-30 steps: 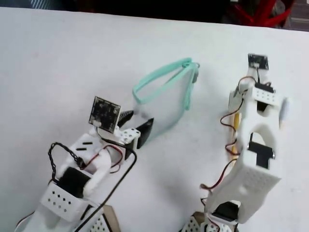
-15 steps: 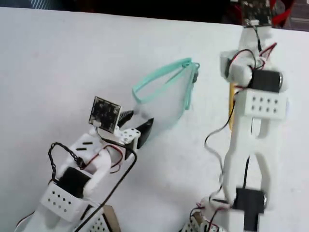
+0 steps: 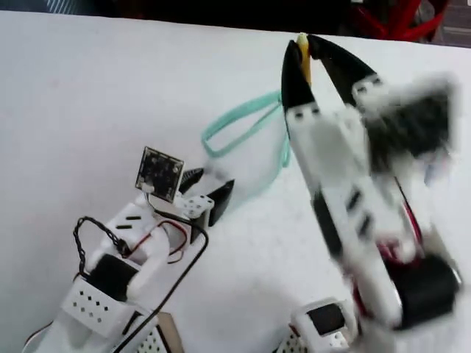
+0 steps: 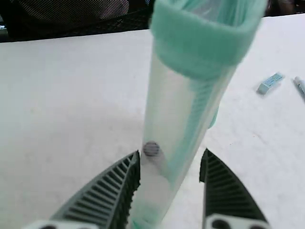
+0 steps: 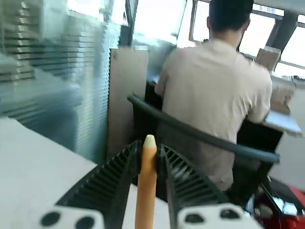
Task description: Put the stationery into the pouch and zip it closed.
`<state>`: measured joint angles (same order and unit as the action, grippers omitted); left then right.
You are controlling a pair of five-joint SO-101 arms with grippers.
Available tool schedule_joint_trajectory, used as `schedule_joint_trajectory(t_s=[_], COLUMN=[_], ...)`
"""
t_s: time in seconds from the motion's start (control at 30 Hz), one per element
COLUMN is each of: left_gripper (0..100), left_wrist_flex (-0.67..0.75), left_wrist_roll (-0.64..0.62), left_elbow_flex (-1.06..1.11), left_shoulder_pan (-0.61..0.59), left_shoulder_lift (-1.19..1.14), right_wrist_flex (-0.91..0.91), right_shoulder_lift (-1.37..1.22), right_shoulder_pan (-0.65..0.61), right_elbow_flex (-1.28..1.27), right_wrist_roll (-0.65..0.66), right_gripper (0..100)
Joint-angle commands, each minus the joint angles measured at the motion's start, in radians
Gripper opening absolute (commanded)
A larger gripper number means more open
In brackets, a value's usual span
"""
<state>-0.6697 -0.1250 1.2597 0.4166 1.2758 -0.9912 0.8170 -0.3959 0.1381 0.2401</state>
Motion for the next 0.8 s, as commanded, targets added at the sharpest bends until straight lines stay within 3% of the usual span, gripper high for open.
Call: schedule_joint_trajectory(t_s=[0.0,0.23,0.53,0.77], left_gripper=[21,21,21,21], left_wrist_flex=[0.005,0.005,0.005,0.005], left_wrist_roll=[-0.008,-0.008,-0.008,-0.006], left_elbow_flex=[-0.046,-0.046,-0.046,-0.046], left_shoulder_pan=[0.021,0.021,0.021,0.021], left_shoulder_lift=[0.004,0.002,0.002,0.002], right_wrist_flex=[0.068,0.213,0.435,0.46], right_shoulder_lift=[0.053,0.051,0.054,0.051], right_shoulder_pan=[-0.099,-0.157,-0.156,-0.162], right_elbow_flex=[0.031,-0.025,-0.287,-0.331], right_wrist_roll=[-0.009,-0.112,-0.121,-0.121], right_gripper=[1.8,1.8,1.8,1.8])
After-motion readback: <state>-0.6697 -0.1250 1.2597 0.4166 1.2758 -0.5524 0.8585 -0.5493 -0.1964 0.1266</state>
